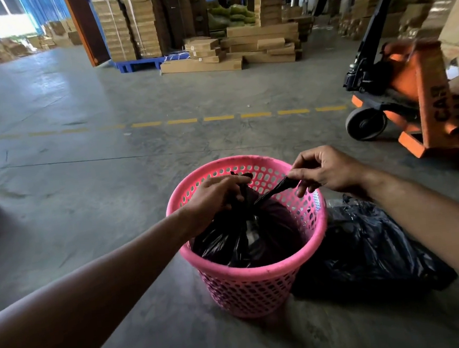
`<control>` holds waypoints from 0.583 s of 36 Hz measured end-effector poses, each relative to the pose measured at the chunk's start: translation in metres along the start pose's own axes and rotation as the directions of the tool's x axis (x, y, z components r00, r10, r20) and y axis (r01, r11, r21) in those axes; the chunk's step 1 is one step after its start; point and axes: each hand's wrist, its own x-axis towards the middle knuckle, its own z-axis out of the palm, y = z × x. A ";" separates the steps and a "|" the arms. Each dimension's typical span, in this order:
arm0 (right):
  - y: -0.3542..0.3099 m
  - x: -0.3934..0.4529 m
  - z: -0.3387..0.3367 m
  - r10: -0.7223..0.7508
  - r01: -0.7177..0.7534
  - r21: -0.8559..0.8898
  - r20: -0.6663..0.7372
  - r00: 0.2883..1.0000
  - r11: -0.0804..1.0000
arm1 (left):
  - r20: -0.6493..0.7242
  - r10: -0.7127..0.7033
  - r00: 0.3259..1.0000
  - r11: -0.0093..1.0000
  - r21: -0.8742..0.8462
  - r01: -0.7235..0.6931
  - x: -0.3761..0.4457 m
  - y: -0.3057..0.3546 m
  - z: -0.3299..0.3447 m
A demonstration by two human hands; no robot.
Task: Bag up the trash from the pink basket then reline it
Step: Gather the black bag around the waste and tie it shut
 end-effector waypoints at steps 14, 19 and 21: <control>-0.044 0.024 0.033 -0.203 0.199 -0.050 -0.090 0.975 0.979 | 0.138 0.107 0.985 0.976 0.175 -0.130 0.002 0.002 0.011; -0.025 0.012 0.045 -0.240 0.249 -0.379 0.072 0.968 0.891 | 0.145 0.037 0.989 0.992 0.115 -0.054 0.005 -0.002 0.004; -0.020 0.012 0.049 -0.298 0.284 -0.421 0.034 0.954 0.862 | 0.171 0.027 0.985 0.996 0.078 -0.041 0.006 -0.001 0.003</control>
